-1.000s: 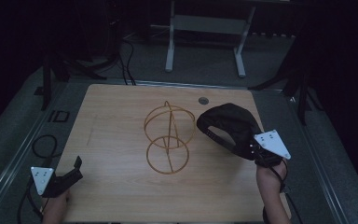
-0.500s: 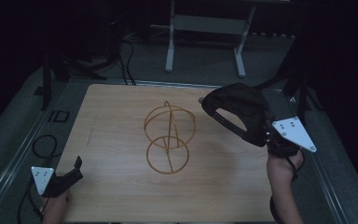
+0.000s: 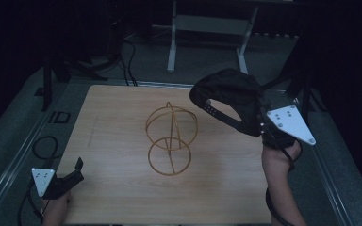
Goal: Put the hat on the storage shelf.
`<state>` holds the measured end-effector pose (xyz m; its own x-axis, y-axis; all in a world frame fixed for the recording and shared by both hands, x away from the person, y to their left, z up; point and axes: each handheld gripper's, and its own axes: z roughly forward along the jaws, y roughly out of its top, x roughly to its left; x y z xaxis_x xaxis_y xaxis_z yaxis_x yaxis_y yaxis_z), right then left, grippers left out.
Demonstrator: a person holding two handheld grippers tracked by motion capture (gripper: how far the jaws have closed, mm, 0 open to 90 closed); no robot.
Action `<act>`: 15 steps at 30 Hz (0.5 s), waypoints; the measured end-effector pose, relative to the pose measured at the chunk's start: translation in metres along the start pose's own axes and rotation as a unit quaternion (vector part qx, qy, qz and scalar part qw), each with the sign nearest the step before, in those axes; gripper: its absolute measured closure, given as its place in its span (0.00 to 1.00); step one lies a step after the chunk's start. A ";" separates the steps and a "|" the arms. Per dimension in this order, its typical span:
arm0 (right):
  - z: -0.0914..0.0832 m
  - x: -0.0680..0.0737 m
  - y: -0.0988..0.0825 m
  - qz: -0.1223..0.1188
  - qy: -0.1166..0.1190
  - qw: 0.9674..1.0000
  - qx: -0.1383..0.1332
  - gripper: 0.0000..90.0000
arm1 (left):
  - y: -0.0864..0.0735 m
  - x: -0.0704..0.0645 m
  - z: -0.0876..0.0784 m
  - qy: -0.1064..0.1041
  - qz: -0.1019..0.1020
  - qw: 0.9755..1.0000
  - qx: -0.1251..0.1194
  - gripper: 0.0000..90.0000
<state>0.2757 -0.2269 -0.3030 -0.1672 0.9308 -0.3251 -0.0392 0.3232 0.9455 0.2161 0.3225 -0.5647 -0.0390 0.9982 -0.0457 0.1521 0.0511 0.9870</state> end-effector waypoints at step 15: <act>0.009 0.050 0.021 -0.014 0.053 0.998 -0.023 0.98 | 0.000 0.000 0.000 -0.003 0.000 1.000 0.000 0.02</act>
<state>0.2755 -0.1719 -0.2994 -0.2683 0.8971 -0.3510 -0.0912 0.3391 0.9363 0.2159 0.3227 -0.5646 -0.0327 0.9983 -0.0477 0.1521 0.0521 0.9870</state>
